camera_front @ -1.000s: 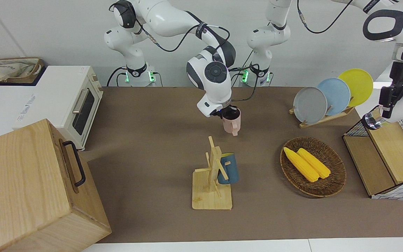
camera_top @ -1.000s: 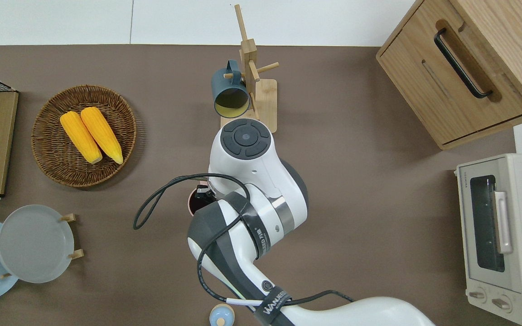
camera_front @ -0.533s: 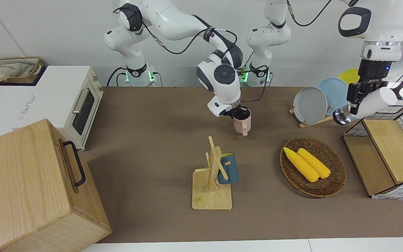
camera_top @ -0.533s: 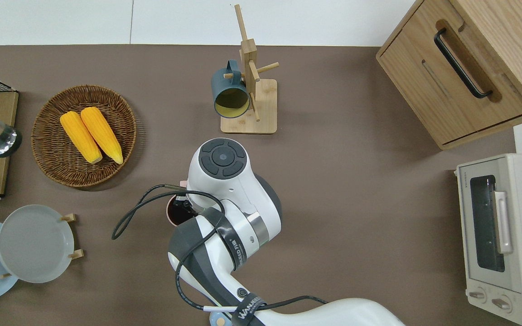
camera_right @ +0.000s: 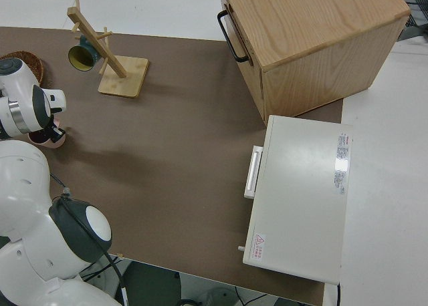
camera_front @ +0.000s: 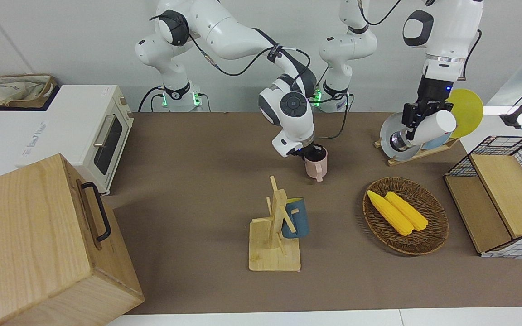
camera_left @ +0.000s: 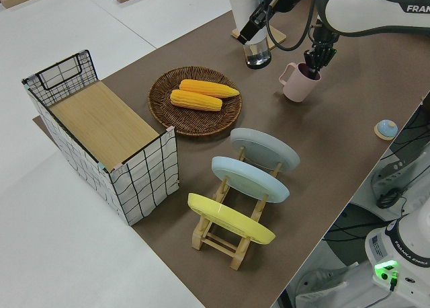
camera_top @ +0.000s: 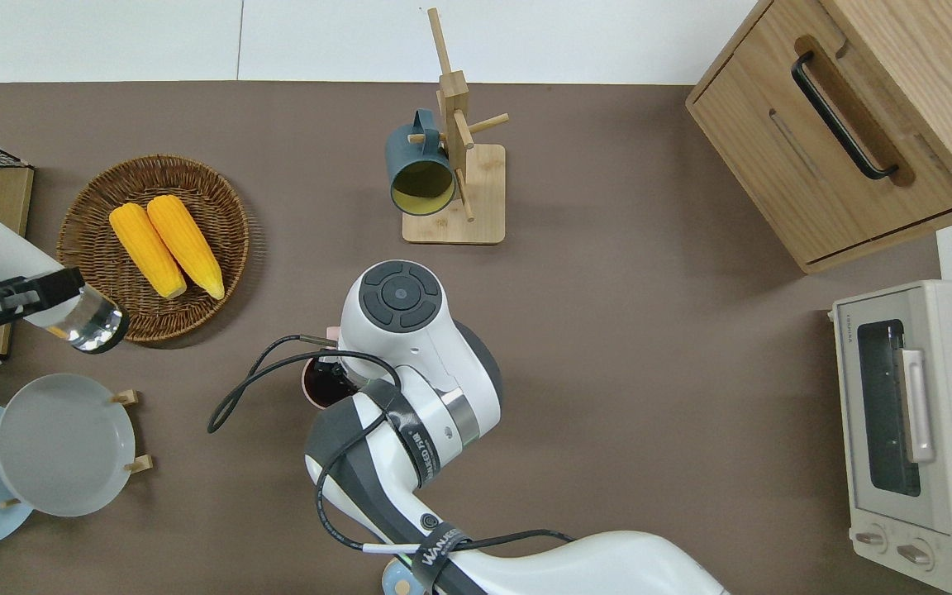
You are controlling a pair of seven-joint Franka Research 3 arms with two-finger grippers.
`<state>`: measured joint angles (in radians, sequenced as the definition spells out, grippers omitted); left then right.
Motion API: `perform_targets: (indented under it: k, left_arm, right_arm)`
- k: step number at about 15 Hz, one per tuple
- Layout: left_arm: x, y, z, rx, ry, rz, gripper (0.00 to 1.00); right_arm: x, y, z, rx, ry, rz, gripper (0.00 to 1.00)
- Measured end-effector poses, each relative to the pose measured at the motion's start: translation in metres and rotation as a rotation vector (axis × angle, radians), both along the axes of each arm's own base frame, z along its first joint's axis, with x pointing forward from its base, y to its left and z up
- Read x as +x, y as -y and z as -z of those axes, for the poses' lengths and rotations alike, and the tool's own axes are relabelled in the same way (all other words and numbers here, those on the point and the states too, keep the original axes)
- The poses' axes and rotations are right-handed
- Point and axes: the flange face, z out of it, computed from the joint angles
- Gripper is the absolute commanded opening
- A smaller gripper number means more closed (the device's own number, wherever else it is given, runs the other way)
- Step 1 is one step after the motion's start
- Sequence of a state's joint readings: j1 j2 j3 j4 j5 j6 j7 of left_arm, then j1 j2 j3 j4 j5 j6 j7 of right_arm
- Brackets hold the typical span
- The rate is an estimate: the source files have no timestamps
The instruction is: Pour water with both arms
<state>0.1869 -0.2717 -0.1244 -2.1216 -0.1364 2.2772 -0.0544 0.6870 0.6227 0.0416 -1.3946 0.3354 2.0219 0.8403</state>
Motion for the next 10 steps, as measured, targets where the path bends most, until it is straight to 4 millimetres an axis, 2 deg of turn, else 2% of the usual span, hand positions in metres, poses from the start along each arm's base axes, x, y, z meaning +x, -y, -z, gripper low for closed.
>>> perform_targets:
  k: [1,3,4,5,6,10]
  left_arm:
    - [-0.006,0.009,0.009,0.005,-0.017,0.013,0.01]
    - [-0.017,0.028,0.027,0.016,-0.053,0.041,0.01]
    - [-0.022,0.037,0.038,0.021,-0.074,0.053,0.01]
    - [-0.024,0.042,0.045,0.024,-0.086,0.059,0.01]
    - [-0.026,0.046,0.051,0.027,-0.098,0.065,0.01]
    - [-0.030,0.055,0.059,0.032,-0.113,0.079,0.01]
  right_arm:
    - [0.001,0.000,0.001,0.003,0.005,0.003,0.204]
    - [0.002,0.000,0.002,0.007,0.012,0.007,0.665]
    - [0.002,-0.001,0.002,0.008,0.014,0.007,0.744]
    - [0.002,-0.001,0.002,0.008,0.014,0.007,0.937]
    - [0.002,-0.001,0.002,0.008,0.014,0.006,0.987]
    - [0.002,-0.001,0.001,0.010,0.017,0.004,0.987]
